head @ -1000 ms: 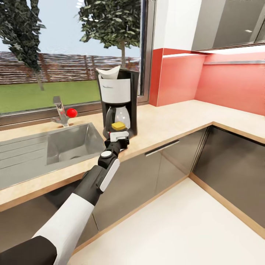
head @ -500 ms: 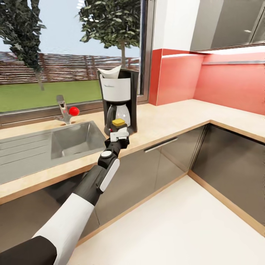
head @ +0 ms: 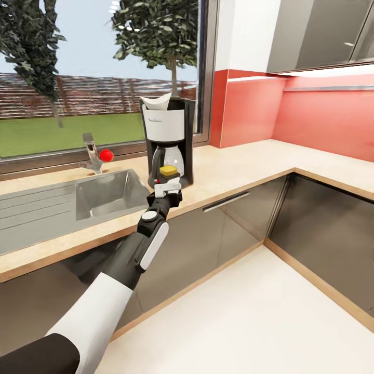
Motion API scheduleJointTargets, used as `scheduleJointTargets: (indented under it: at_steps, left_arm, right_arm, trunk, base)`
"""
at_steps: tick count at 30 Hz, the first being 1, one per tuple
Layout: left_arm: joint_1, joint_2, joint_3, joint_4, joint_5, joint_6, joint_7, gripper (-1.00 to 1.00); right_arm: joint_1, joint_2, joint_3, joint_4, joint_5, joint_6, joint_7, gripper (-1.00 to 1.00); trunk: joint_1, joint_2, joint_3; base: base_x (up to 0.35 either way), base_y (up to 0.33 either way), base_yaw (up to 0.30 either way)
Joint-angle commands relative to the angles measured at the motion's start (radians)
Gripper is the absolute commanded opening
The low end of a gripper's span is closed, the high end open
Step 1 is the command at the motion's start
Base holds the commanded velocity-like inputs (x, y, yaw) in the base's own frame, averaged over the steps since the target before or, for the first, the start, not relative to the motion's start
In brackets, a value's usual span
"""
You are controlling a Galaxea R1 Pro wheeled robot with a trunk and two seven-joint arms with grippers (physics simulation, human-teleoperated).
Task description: Set up a coffee station on the kitchen countertop: keep the coffee maker on the countertop, move the bottle of coffee from the kitchen shelf to the counter next to the coffee maker, place a paper coffee filter on top of the coffee maker, put the saucer next to the coffee maker with the coffee cup on the saucer, and place the electric kettle next to the coffee maker.
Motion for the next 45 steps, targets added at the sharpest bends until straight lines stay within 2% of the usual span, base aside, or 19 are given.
scheduleJointTargets:
  at_steps: [1,16,42,45]
  left_arm:
    - [-0.001,0.0,-0.001,-0.001,0.008,0.003,0.008,1.0]
    - [-0.001,0.0,-0.001,-0.001,0.008,0.004,0.008,1.0]
    - [-0.001,0.0,-0.007,-0.019,0.012,0.005,0.006,1.0]
    - [-0.001,0.0,-0.008,-0.03,0.024,0.005,0.005,1.0]
  right_arm:
    - [-0.001,0.0,0.005,0.003,0.0,-0.008,0.0,1.0]
    - [-0.001,0.0,0.005,0.003,0.0,-0.008,0.0,1.0]
    - [-0.001,0.0,0.005,0.003,0.0,-0.008,0.0,1.0]
    - [-0.001,0.0,0.005,0.003,0.0,-0.008,0.0,1.0]
  trunk:
    - [0.0,-0.001,-0.001]
    - [0.0,-0.001,-0.001]
    - [0.0,-0.001,-0.001]
    - [0.0,-0.001,-0.001]
  base:
    - [-0.122,0.0,0.0]
    - [-0.158,0.0,0.0]
    - [-0.006,0.0,0.0]
    - [0.0,0.0,0.0]
